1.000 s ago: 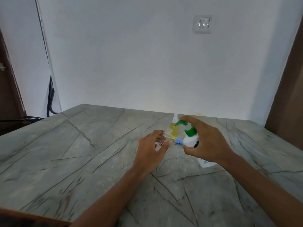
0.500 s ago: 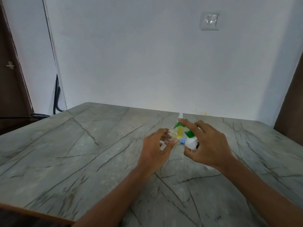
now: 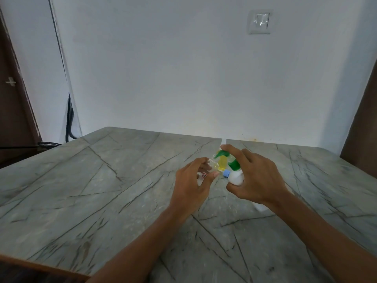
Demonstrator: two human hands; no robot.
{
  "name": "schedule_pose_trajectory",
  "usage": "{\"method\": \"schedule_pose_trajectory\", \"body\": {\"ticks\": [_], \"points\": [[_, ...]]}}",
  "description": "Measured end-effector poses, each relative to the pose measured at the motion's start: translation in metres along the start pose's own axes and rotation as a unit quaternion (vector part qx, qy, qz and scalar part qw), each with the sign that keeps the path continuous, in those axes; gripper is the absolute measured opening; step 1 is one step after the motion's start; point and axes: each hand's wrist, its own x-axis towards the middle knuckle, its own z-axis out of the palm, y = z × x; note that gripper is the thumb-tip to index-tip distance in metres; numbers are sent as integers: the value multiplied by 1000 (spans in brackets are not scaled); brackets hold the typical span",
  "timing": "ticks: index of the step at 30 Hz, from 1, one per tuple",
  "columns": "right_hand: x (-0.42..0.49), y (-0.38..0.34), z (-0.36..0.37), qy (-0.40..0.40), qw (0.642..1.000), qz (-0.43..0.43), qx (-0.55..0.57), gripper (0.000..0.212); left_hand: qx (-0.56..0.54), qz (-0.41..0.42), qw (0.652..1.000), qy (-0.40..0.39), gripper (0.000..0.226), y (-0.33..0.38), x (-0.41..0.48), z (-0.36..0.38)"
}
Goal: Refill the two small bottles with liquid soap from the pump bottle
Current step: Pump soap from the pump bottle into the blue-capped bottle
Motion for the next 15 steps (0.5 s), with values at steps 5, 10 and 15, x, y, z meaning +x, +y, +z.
{"method": "schedule_pose_trajectory", "body": {"ticks": [5, 10, 15], "points": [[3, -3, 4, 12, 999, 5, 32, 88, -4, 15, 1000, 1, 35, -2, -1, -1], [2, -3, 5, 24, 999, 9, 41, 81, -4, 25, 1000, -10, 35, -4, -2, 2], [-1, -5, 2, 24, 1000, 6, 10, 91, -2, 32, 999, 11, 39, -6, 0, 1]]}}
